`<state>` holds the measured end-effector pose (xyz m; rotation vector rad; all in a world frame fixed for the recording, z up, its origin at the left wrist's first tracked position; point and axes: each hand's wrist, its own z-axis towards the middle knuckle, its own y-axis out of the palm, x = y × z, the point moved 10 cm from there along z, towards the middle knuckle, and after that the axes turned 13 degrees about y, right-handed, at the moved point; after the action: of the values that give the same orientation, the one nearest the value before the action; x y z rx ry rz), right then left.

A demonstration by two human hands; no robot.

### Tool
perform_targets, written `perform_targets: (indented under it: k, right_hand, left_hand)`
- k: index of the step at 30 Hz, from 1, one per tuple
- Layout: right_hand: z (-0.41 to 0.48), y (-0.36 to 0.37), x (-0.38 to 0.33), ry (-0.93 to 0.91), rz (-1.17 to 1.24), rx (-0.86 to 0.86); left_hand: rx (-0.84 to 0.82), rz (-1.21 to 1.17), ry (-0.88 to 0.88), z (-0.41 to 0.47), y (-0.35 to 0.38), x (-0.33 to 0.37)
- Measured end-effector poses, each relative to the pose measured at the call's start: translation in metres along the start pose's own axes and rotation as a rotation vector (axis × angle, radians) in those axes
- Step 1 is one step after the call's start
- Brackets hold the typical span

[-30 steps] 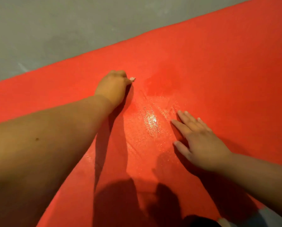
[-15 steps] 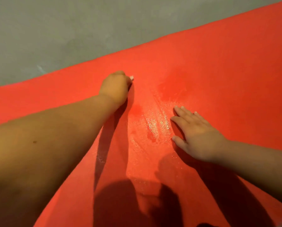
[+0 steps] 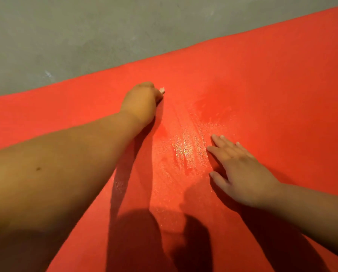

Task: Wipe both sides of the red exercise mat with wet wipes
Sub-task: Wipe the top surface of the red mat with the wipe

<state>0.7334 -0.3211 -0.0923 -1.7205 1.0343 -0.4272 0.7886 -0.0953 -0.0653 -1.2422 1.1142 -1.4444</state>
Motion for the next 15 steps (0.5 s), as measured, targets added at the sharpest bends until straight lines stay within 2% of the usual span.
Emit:
perform_targets:
  k: [1,2,4,7,9,11,13,15]
  right_hand:
    - [0.001,-0.001,-0.001,0.002,0.006,0.010]
    - [0.002,-0.002,-0.001,0.002,0.014,0.018]
    - [0.002,-0.003,-0.006,-0.011,0.013,0.017]
    - [0.005,0.002,-0.017,-0.032,-0.005,0.001]
    - [0.007,0.006,-0.025,-0.051,-0.031,-0.015]
    - [0.009,0.007,-0.030,-0.065,-0.055,-0.029]
    - [0.009,0.006,-0.035,-0.083,-0.076,-0.040]
    - [0.011,0.002,-0.038,-0.080,-0.079,-0.039]
  left_hand:
    - [0.006,-0.014,-0.065,-0.005,0.002,0.000]
    - [0.004,-0.014,-0.031,-0.013,0.005,0.016]
    - [-0.009,-0.054,0.238,-0.044,0.009,0.079]
    - [-0.215,-0.185,0.662,-0.108,0.017,0.143]
    - [-0.259,-0.164,0.731,-0.106,0.018,0.126]
    - [-0.143,-0.037,0.576,-0.070,0.007,0.078]
    - [-0.032,0.044,0.235,-0.035,-0.008,0.012]
    - [0.013,-0.001,-0.051,-0.031,-0.011,-0.023]
